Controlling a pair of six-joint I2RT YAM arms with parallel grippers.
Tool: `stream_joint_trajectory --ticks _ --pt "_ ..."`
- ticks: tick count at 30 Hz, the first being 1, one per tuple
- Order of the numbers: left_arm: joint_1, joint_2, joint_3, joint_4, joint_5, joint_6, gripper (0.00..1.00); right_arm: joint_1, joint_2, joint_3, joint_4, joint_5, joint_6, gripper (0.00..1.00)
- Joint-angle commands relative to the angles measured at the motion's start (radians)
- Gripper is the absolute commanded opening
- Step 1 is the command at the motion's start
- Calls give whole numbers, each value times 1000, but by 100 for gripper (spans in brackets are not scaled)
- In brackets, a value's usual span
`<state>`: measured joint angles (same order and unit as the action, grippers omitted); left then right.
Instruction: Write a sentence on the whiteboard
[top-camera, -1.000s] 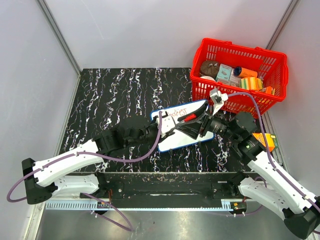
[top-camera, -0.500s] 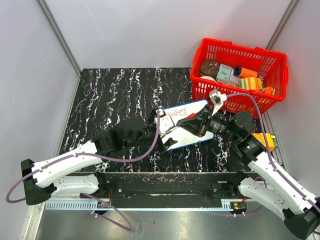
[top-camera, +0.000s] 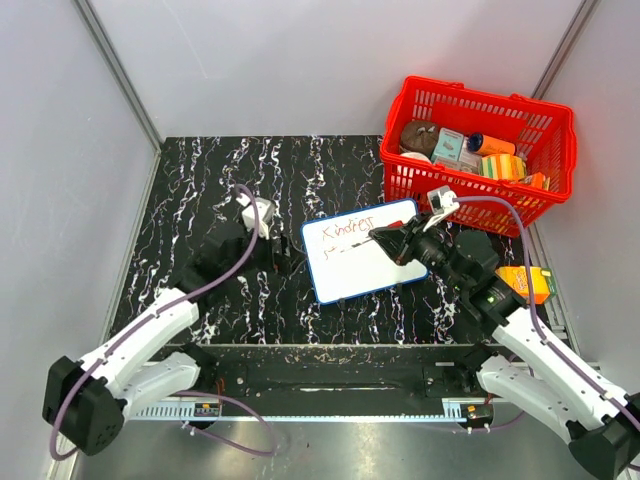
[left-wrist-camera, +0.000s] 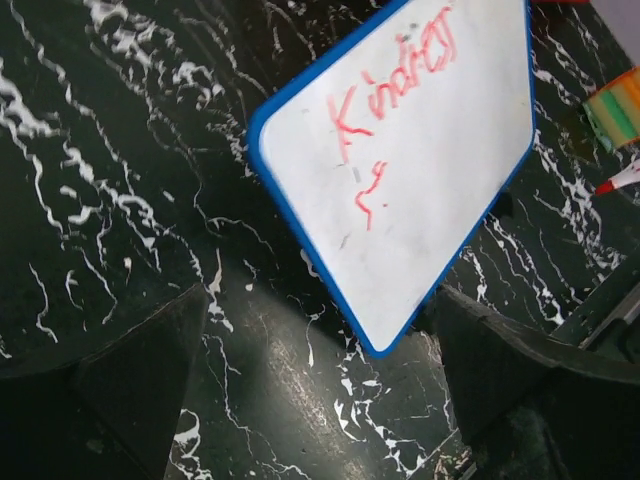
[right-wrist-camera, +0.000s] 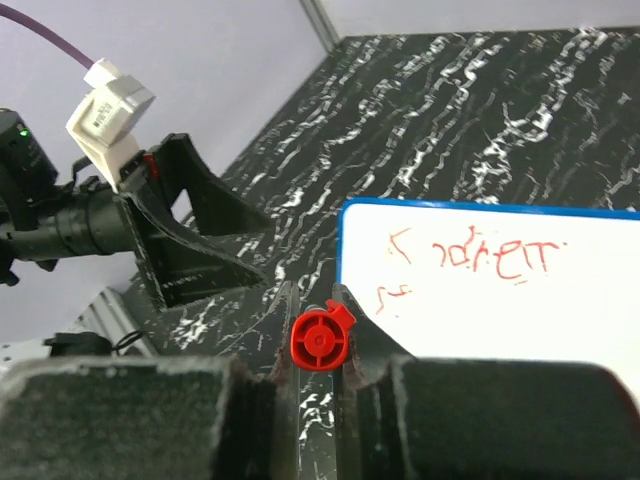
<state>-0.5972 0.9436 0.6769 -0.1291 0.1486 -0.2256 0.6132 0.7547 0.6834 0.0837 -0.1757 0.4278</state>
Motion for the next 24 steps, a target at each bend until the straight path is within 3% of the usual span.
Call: stream_joint_trajectory --ticks 1,7,15,19,24 --pt "146 27 -54 213 263 -202 99 0 34 -22 83 82 -43 0" --pt "281 229 -96 529 540 -328 99 2 81 -39 152 71 -69 0" --pt "283 469 -22 694 600 -351 99 2 150 -28 189 87 -77 0" --pt "278 544 12 713 646 -327 88 2 179 -36 211 79 -83 0" --pt "264 627 15 890 753 -359 69 2 196 -50 244 70 -83 0"
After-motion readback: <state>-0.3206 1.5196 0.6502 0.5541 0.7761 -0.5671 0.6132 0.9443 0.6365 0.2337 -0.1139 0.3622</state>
